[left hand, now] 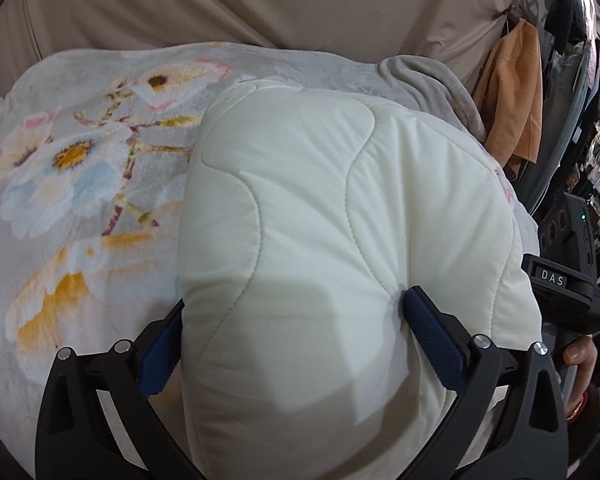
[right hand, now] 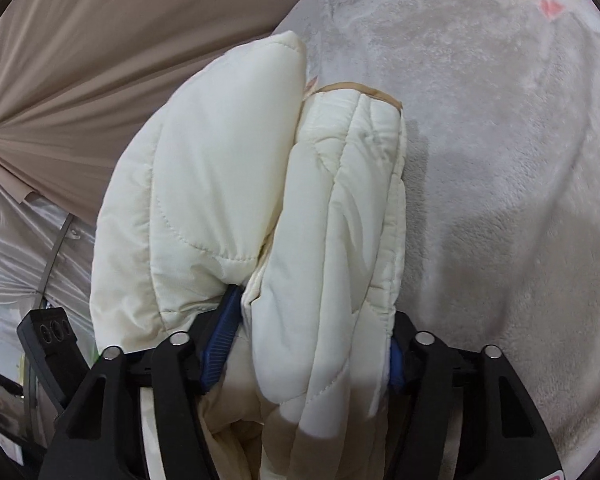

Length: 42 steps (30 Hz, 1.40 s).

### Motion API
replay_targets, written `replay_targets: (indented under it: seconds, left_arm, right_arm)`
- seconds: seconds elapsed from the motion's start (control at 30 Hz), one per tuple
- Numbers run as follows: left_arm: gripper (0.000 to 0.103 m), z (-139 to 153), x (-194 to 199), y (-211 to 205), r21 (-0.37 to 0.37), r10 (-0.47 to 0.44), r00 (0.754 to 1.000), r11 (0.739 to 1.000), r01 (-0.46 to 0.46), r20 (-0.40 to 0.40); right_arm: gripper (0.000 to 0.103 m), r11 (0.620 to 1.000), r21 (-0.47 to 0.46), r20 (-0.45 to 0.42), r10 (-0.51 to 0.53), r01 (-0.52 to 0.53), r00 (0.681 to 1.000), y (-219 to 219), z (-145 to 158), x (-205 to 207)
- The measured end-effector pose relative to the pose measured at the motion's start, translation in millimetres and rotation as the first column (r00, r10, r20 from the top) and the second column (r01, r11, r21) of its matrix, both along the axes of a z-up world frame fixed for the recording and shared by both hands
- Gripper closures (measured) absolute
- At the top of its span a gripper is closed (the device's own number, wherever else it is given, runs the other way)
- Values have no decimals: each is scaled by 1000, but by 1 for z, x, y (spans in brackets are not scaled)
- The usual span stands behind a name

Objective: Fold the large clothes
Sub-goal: 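Grasp the coat bundle with both tools and lift it off the blanket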

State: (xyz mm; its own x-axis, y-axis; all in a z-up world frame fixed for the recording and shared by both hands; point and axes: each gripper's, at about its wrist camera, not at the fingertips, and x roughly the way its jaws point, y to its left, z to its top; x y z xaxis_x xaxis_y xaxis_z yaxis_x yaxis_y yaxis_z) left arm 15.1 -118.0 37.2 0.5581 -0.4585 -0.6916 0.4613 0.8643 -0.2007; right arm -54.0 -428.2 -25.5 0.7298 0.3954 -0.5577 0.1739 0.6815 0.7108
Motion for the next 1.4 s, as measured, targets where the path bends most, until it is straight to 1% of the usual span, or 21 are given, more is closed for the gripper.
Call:
replay_targets:
  seconds: [0.03, 0.1, 0.17, 0.2, 0.33, 0.4, 0.5, 0.63, 0.73, 0.9, 1.0, 1.1, 1.23, 1.37, 1.4]
  left_arm:
    - [5, 1, -1, -2, 6, -2, 1000, 1000, 2, 9]
    - [5, 4, -2, -3, 13, -9, 1000, 1000, 8, 24]
    - [8, 8, -5, -4, 23, -13, 999, 1000, 12, 45]
    - [11, 11, -7, -5, 26, -14, 998, 1000, 12, 55]
    - [21, 23, -14, -6, 50, -35, 994, 998, 29, 105]
    - [24, 33, -20, -5, 61, -56, 988, 997, 48, 142]
    - [26, 50, -31, -3, 57, -76, 979, 996, 67, 190]
    - [27, 80, -48, 3, 43, -98, 956, 995, 90, 275]
    - [27, 105, -60, 11, 26, -106, 933, 994, 104, 343]
    - [27, 147, -79, 33, -11, -92, 884, 994, 109, 458]
    - [27, 172, -88, 51, -32, -68, 847, 995, 100, 527]
    - [27, 192, -92, 72, -65, -38, 815, 994, 92, 578]
    - [27, 218, -95, 103, -114, 11, 758, 990, 83, 653]
    - [27, 239, -94, 139, -166, 77, 683, 984, 65, 726]
    - [26, 242, -92, 147, -179, 93, 669, 982, 61, 738]
  right_arm:
    - [56, 1000, -11, 9, -1, 1, 1000, 2, 2, -1]
    - [69, 999, -42, 20, -9, 10, 1000, 5, 8, 0]
    - [75, 997, -78, 37, -20, 23, 999, 10, 16, -3]
    - [78, 996, -81, 44, -27, 31, 999, 11, 19, -4]
    - [81, 991, -117, 87, -50, 60, 995, 20, 36, -13]
    - [82, 986, -146, 112, -59, 75, 992, 23, 47, -21]
    - [82, 979, -175, 155, -78, 105, 985, 31, 67, -33]
    - [82, 966, -214, 234, -94, 146, 968, 41, 99, -50]
    - [82, 954, -241, 304, -101, 179, 947, 48, 126, -65]
    - [82, 935, -277, 412, -91, 220, 907, 69, 172, -80]
    - [82, 924, -302, 473, -68, 234, 879, 87, 203, -84]
    - [82, 915, -325, 529, -33, 239, 848, 105, 231, -83]
    - [82, 897, -366, 606, 27, 248, 795, 137, 272, -78]
    - [82, 891, -388, 665, 95, 234, 741, 165, 304, -63]
    - [81, 892, -391, 676, 113, 225, 728, 172, 311, -56]
